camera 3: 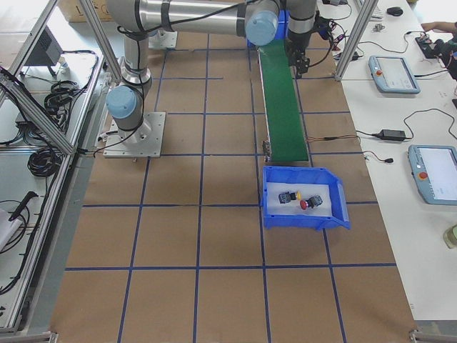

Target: Transport two buttons from left to right

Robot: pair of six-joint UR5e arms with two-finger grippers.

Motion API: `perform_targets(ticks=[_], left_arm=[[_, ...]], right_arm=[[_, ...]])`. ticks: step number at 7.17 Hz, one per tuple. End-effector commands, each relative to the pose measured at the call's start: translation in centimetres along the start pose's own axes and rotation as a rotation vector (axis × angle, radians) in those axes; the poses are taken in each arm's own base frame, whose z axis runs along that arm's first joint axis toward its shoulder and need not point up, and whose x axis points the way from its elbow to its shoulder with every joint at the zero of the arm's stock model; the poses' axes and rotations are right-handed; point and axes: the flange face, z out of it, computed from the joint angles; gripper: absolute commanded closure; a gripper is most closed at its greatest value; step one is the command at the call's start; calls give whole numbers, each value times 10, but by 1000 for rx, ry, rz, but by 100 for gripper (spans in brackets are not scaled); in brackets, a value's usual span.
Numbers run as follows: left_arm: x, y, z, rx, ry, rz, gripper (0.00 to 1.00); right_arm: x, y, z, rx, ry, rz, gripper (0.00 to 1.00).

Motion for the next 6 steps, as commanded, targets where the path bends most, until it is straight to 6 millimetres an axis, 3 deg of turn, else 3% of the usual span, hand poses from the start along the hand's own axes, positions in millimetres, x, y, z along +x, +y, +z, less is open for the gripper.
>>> perform_targets(ticks=[1, 2, 3, 6], left_arm=[[0, 0, 0, 0, 0, 0, 0], [0, 0, 0, 0, 0, 0, 0], [0, 0, 0, 0, 0, 0, 0], [0, 0, 0, 0, 0, 0, 0]], right_arm=[[-58, 72, -33, -73, -25, 122, 0], [-65, 99, -39, -76, -21, 121, 0], [-69, 112, -35, -86, -17, 123, 0], [-78, 111, -29, -98, -4, 139, 0]])
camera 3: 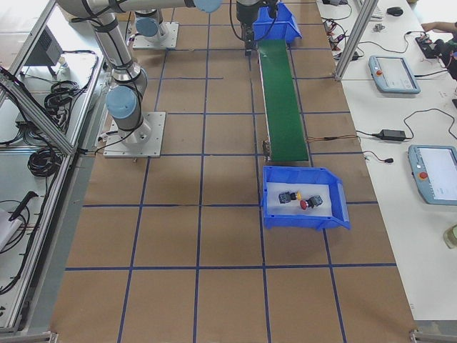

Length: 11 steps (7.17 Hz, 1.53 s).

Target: Transport two buttons from left to right

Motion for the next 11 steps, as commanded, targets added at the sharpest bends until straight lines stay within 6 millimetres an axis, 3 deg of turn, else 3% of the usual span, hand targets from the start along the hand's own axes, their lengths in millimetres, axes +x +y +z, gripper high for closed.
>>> perform_targets(ticks=[1, 7, 8, 11], left_arm=[[0, 0, 0, 0, 0, 0, 0], [-6, 4, -6, 12, -8, -9, 0], [-8, -6, 3, 3, -2, -11, 0], [-8, 6, -22, 86, -22, -11, 0]], right_arm=[[1, -1, 6, -10, 40, 7, 0], [2, 2, 21, -42, 38, -9, 0], [2, 4, 27, -53, 36, -12, 0], [2, 5, 28, -56, 36, -12, 0]])
